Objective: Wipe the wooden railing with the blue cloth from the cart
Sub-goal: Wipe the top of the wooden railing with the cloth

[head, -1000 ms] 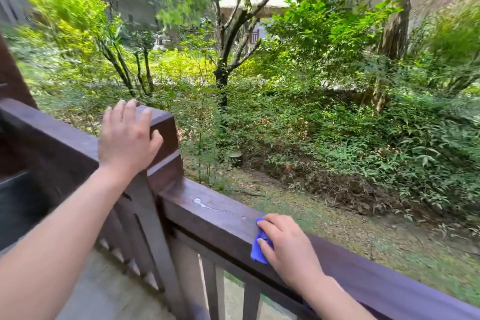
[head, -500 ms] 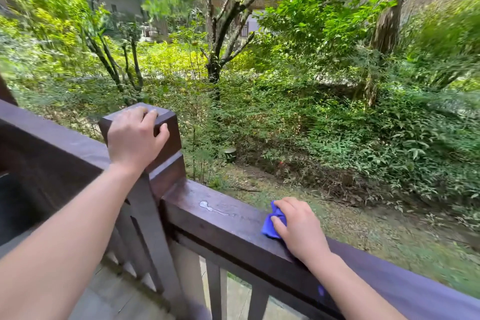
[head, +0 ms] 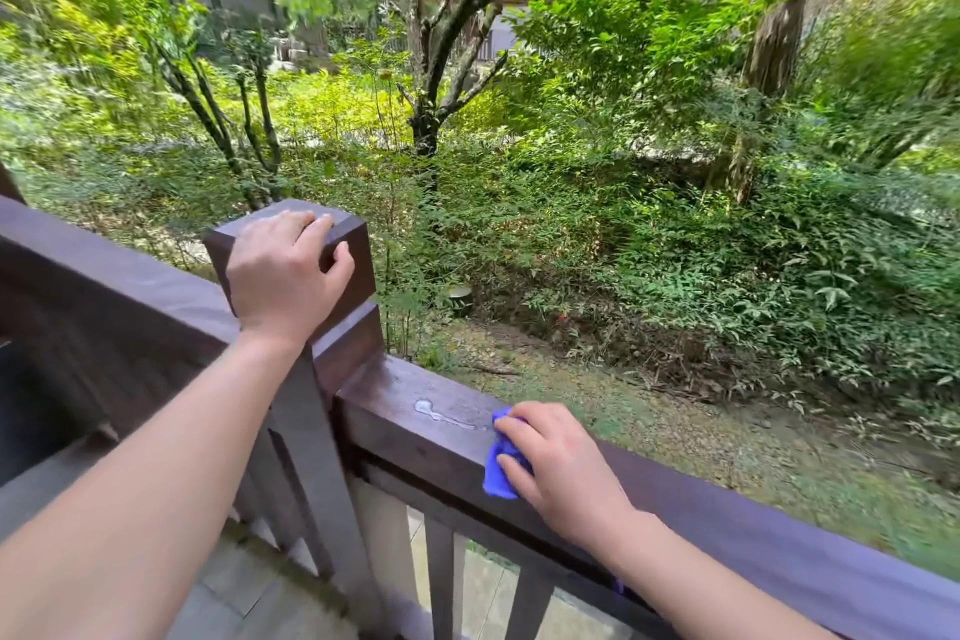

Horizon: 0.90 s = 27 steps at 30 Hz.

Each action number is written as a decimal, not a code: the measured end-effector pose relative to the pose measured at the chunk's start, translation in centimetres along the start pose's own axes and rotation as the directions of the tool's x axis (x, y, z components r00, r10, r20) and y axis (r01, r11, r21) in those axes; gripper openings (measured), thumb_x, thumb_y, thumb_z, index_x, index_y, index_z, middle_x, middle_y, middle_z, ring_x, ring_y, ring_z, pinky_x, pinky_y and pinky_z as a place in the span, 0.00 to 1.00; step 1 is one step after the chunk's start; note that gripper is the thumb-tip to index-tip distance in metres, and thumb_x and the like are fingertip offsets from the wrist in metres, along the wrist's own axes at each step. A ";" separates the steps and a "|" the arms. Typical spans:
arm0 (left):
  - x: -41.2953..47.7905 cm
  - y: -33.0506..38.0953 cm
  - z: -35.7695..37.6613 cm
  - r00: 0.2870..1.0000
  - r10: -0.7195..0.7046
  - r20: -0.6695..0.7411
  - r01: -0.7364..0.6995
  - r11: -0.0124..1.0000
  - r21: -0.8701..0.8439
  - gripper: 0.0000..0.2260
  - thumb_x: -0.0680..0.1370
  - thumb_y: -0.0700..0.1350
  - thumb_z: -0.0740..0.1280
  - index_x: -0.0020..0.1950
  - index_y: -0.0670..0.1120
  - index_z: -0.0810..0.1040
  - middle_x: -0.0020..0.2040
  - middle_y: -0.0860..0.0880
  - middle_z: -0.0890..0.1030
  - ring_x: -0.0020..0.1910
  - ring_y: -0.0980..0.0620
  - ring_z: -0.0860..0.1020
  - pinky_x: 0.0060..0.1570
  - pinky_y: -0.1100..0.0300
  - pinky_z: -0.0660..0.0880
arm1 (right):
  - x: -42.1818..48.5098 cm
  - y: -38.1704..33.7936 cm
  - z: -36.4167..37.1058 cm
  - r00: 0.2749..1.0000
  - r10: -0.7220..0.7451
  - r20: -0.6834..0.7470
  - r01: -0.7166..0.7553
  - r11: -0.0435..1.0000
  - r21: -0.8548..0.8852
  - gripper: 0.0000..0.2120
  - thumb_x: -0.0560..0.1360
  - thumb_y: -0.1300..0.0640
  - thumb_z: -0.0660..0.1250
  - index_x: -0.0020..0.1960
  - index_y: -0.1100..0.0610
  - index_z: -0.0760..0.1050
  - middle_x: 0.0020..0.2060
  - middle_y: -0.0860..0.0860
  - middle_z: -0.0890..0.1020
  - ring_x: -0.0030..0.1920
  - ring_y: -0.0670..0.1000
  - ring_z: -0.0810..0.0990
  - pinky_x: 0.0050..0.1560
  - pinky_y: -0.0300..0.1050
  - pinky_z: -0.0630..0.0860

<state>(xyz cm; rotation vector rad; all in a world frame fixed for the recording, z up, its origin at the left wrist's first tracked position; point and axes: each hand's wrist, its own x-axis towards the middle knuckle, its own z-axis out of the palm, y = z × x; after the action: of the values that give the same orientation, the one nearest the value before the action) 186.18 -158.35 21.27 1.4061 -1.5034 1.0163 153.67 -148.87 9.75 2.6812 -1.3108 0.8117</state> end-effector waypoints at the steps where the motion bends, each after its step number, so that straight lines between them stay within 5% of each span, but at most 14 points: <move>1: 0.0 0.0 0.1 1.000 0.002 -0.009 -0.002 1.000 0.001 0.11 0.75 0.47 0.69 0.54 0.43 0.84 0.50 0.43 0.85 0.49 0.39 0.81 0.51 0.47 0.76 | -0.6 -0.1 0.0 0.999 -0.047 0.004 0.047 0.999 0.002 0.12 0.74 0.52 0.65 0.56 0.56 0.76 0.52 0.52 0.78 0.48 0.55 0.74 0.53 0.47 0.72; 6: -0.2 0.0 0.4 1.000 0.006 -0.012 -0.006 1.000 0.005 0.11 0.75 0.47 0.67 0.53 0.44 0.84 0.50 0.44 0.85 0.48 0.40 0.82 0.49 0.48 0.76 | 4.2 0.7 0.2 0.997 0.072 0.014 -0.070 0.993 -0.099 0.08 0.70 0.51 0.63 0.46 0.53 0.77 0.41 0.51 0.77 0.42 0.57 0.76 0.41 0.50 0.74; 8: -0.2 -0.1 0.4 1.000 0.016 -0.023 -0.015 1.000 0.005 0.11 0.76 0.47 0.67 0.53 0.45 0.84 0.49 0.44 0.85 0.48 0.40 0.81 0.49 0.49 0.76 | 6.8 0.4 -0.7 0.970 0.207 -0.124 -0.206 0.978 0.025 0.08 0.70 0.50 0.65 0.46 0.52 0.77 0.40 0.50 0.77 0.43 0.55 0.77 0.39 0.47 0.74; 10: 0.0 -0.3 0.4 0.999 0.029 -0.043 -0.028 1.000 0.008 0.10 0.75 0.47 0.68 0.52 0.45 0.83 0.48 0.45 0.84 0.46 0.40 0.81 0.48 0.49 0.75 | 8.9 -0.2 -2.4 0.875 0.334 -0.351 -0.238 0.927 0.289 0.11 0.72 0.52 0.68 0.54 0.52 0.77 0.46 0.51 0.78 0.48 0.52 0.76 0.48 0.45 0.73; 12: 0.1 -0.4 0.4 0.998 0.022 -0.059 -0.021 1.000 0.009 0.10 0.75 0.46 0.68 0.52 0.45 0.83 0.48 0.45 0.84 0.46 0.40 0.81 0.47 0.49 0.75 | 9.5 -0.5 -3.2 0.832 0.326 -0.448 -0.156 0.914 0.375 0.18 0.74 0.54 0.69 0.62 0.56 0.74 0.54 0.53 0.74 0.56 0.50 0.72 0.58 0.41 0.68; 14: -0.2 -0.3 0.5 0.998 0.019 -0.064 -0.019 1.000 0.007 0.10 0.75 0.47 0.68 0.53 0.46 0.83 0.48 0.45 0.84 0.46 0.40 0.81 0.48 0.49 0.75 | 8.0 -0.6 -2.5 0.923 0.168 -0.346 -0.081 0.964 0.252 0.22 0.75 0.52 0.69 0.66 0.58 0.71 0.58 0.57 0.71 0.59 0.53 0.69 0.64 0.45 0.66; 17: -0.3 -0.2 0.6 0.997 0.028 -0.067 -0.028 1.000 0.002 0.10 0.75 0.47 0.68 0.53 0.46 0.84 0.49 0.46 0.84 0.47 0.41 0.81 0.49 0.49 0.74 | 3.0 0.4 -1.3 0.996 -0.080 -0.046 0.081 0.996 0.037 0.15 0.75 0.52 0.66 0.59 0.56 0.75 0.52 0.55 0.73 0.51 0.57 0.73 0.52 0.54 0.73; 24: -0.3 -0.2 0.8 0.996 0.005 -0.092 -0.004 1.000 0.017 0.09 0.74 0.46 0.69 0.52 0.46 0.84 0.48 0.46 0.85 0.46 0.41 0.81 0.48 0.50 0.74 | 0.6 -0.6 -1.1 0.984 -0.139 0.109 0.137 0.990 0.028 0.12 0.73 0.47 0.66 0.53 0.52 0.77 0.51 0.51 0.77 0.47 0.55 0.75 0.47 0.51 0.73; 27: -0.2 -0.2 0.7 0.998 0.006 -0.070 -0.005 1.000 0.006 0.09 0.75 0.46 0.68 0.52 0.46 0.84 0.49 0.46 0.85 0.46 0.41 0.81 0.48 0.50 0.74 | 5.1 0.3 0.9 0.996 0.030 0.081 -0.029 1.000 -0.009 0.14 0.74 0.44 0.63 0.53 0.51 0.77 0.51 0.50 0.78 0.48 0.55 0.75 0.50 0.52 0.74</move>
<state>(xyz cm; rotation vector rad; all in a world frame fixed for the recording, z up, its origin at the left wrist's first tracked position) 186.34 -158.95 20.88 1.3570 -1.4551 1.0636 156.42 -153.00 11.33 2.7217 -1.3707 0.7056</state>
